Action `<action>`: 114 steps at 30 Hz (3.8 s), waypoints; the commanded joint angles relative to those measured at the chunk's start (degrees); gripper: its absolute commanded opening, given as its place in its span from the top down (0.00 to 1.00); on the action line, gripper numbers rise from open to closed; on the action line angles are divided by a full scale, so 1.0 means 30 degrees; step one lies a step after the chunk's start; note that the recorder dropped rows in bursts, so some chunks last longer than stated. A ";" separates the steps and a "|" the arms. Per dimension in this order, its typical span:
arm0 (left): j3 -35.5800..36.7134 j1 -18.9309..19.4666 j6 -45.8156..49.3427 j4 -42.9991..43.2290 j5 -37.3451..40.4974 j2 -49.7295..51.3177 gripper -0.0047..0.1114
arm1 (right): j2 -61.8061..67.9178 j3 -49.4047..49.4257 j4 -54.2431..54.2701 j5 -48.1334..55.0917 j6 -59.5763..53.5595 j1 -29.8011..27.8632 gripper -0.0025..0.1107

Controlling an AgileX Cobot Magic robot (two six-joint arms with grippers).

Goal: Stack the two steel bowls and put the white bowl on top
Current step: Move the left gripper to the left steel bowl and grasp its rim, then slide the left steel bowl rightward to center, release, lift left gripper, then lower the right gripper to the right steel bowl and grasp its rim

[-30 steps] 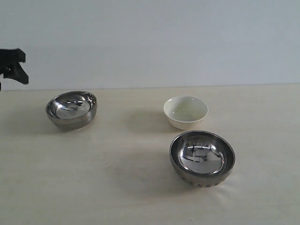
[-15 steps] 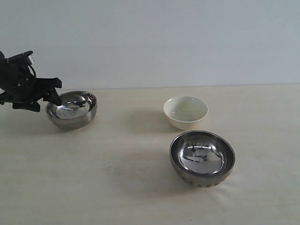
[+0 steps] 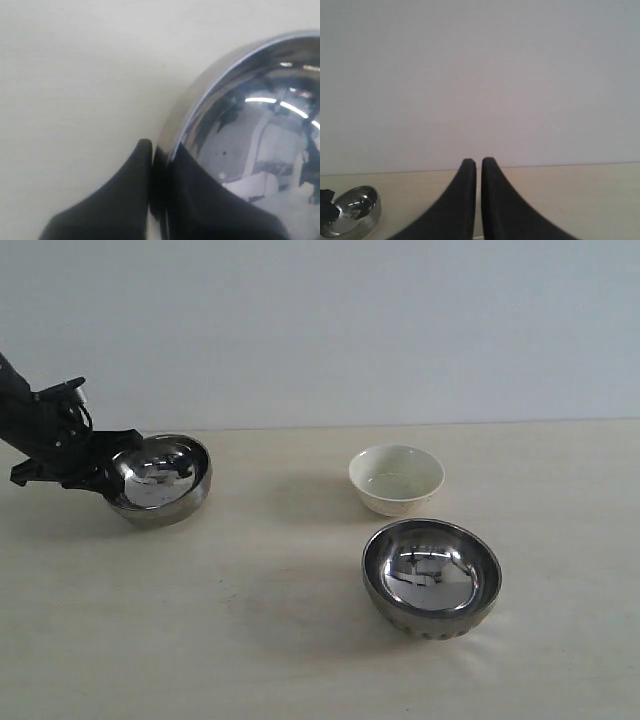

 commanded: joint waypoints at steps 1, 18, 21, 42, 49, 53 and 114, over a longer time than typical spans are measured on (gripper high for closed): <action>-0.0313 -0.0049 -0.0146 -0.0077 0.1346 -0.1550 0.93 | 0.0020 -0.0128 0.0006 0.0131 -0.0190 0.0008 0.98; 1.4916 -0.4409 -0.0342 -0.0274 -0.0084 -1.6294 0.93 | 0.3360 -0.0128 0.0629 -0.1477 0.0253 0.0044 0.98; 1.6647 -0.5081 -0.0131 -0.0447 -0.1967 -1.6138 0.93 | 0.3401 -0.0128 0.0629 -0.1528 0.0253 0.0044 0.98; 1.4743 -0.5218 0.2679 -0.2856 -0.2900 -0.9819 0.93 | 0.3446 0.0084 0.0629 -0.1206 0.0173 0.0044 0.98; 1.4123 -0.5218 0.4844 -0.4982 -0.3247 -0.8929 0.93 | 0.3446 0.0084 0.0629 -0.1468 0.0173 0.0044 0.98; 1.3283 -0.5218 0.4844 -0.5412 -0.2547 -0.8573 0.93 | 0.3446 0.0084 0.0629 -0.1468 0.0173 0.0044 0.98; 1.1936 -0.6274 0.1929 -0.2186 -0.0578 -1.7432 0.48 | 1.5761 -0.6018 1.1858 0.8449 -1.2008 0.1228 0.57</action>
